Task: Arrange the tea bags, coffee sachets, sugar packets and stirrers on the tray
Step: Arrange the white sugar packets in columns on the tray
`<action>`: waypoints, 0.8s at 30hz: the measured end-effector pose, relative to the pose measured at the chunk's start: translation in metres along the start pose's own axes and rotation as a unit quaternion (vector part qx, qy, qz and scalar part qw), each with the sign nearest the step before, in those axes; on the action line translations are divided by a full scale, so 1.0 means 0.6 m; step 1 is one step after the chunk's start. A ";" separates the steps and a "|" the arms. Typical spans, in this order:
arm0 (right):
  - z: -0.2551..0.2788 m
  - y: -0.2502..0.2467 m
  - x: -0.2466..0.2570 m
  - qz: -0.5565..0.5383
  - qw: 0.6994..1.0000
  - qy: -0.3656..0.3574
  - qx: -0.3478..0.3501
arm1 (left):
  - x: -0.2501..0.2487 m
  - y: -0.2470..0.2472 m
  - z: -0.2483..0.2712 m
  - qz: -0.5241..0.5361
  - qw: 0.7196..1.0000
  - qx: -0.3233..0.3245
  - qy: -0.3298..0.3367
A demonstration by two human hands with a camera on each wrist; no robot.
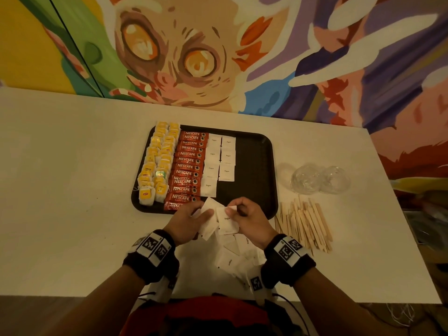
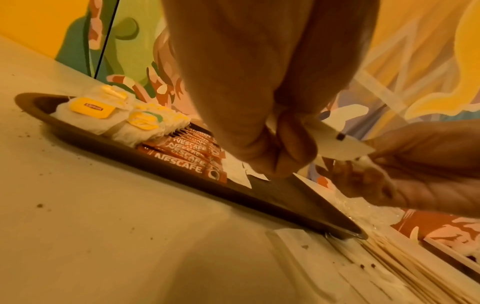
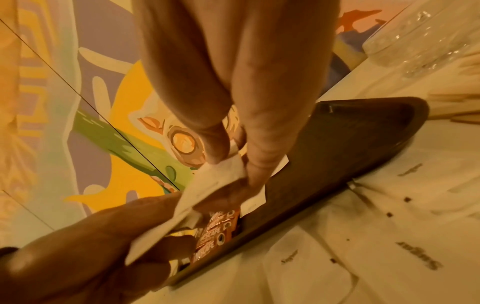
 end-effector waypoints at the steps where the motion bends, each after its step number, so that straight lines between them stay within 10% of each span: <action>1: -0.002 0.001 0.002 -0.004 1.000 -0.002 -0.003 | -0.002 -0.003 0.001 -0.010 1.000 -0.007 0.005; 14: -0.022 0.038 0.012 -0.053 0.998 0.012 -0.011 | -0.020 -0.018 -0.002 0.089 0.989 -0.114 0.034; 24: -0.047 0.041 0.012 -0.027 0.998 -0.004 -0.057 | -0.002 -0.031 -0.015 0.120 0.991 -0.066 -0.005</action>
Point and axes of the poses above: each hand's wrist, its own z-axis away from the middle knuckle, its own y-axis out of the palm, x = y × z, the point moved 4 cm from there along -z, towards the middle knuckle, and after that the axes turned 6 degrees about y, right-handed, at the moved point
